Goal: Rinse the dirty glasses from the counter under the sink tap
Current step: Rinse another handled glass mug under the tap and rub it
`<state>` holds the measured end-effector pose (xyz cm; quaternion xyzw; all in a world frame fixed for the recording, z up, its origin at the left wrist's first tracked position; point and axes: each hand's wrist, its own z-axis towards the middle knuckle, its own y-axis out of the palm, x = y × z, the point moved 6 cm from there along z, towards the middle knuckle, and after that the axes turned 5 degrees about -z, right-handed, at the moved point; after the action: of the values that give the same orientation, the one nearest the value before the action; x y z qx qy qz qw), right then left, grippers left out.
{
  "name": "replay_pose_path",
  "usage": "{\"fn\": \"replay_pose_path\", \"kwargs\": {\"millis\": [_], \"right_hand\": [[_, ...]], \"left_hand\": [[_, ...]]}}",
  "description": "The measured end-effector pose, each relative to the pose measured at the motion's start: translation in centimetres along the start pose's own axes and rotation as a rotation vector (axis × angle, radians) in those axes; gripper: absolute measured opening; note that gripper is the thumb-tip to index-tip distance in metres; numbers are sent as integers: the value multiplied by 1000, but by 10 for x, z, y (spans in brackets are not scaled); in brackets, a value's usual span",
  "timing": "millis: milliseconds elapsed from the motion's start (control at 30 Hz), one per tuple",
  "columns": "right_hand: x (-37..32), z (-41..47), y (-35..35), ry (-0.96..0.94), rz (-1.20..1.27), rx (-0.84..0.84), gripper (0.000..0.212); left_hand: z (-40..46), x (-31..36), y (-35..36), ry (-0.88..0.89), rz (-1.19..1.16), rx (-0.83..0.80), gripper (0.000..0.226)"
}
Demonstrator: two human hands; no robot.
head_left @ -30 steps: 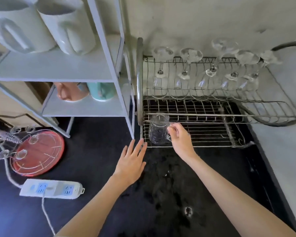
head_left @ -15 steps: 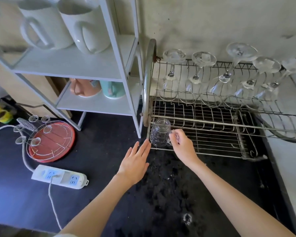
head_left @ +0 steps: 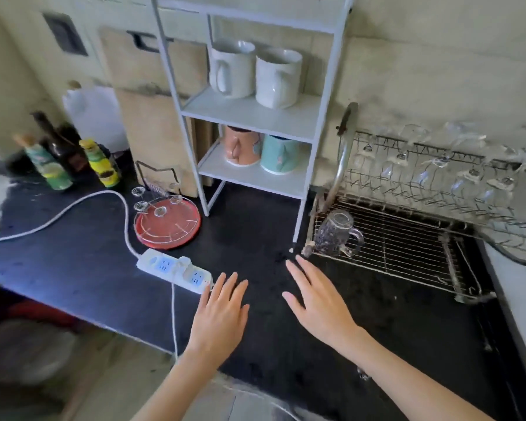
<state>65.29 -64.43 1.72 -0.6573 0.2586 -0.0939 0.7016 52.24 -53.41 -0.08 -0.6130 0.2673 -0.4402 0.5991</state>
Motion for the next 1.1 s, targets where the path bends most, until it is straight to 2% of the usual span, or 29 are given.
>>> {"fn": "replay_pose_path", "kwargs": {"millis": [167, 267, 333, 500, 667, 900, 1100], "right_hand": [[-137, -18, 33, -231, 61, -86, 59], [-221, -22, 56, -398, 94, -132, 62], [-273, -19, 64, -482, 111, -161, 63], [-377, 2, 70, -626, 200, -182, 53], [-448, 48, 80, -726, 266, -180, 51], [-524, 155, 97, -833, 186, -252, 62], [-571, 238, 113, -837, 136, -291, 57]], "left_hand": [[-118, -95, -47, -212, 68, 79, 36], [-192, -153, -74, -418, 73, 121, 38], [-236, -189, -88, -559, 49, 131, 48], [-303, -254, -111, -818, 16, 231, 49], [-319, -306, -117, -919, 42, 279, 50], [-291, -415, -153, -1072, 73, 325, 53], [-258, -482, -165, -1064, 69, 334, 49]]}}
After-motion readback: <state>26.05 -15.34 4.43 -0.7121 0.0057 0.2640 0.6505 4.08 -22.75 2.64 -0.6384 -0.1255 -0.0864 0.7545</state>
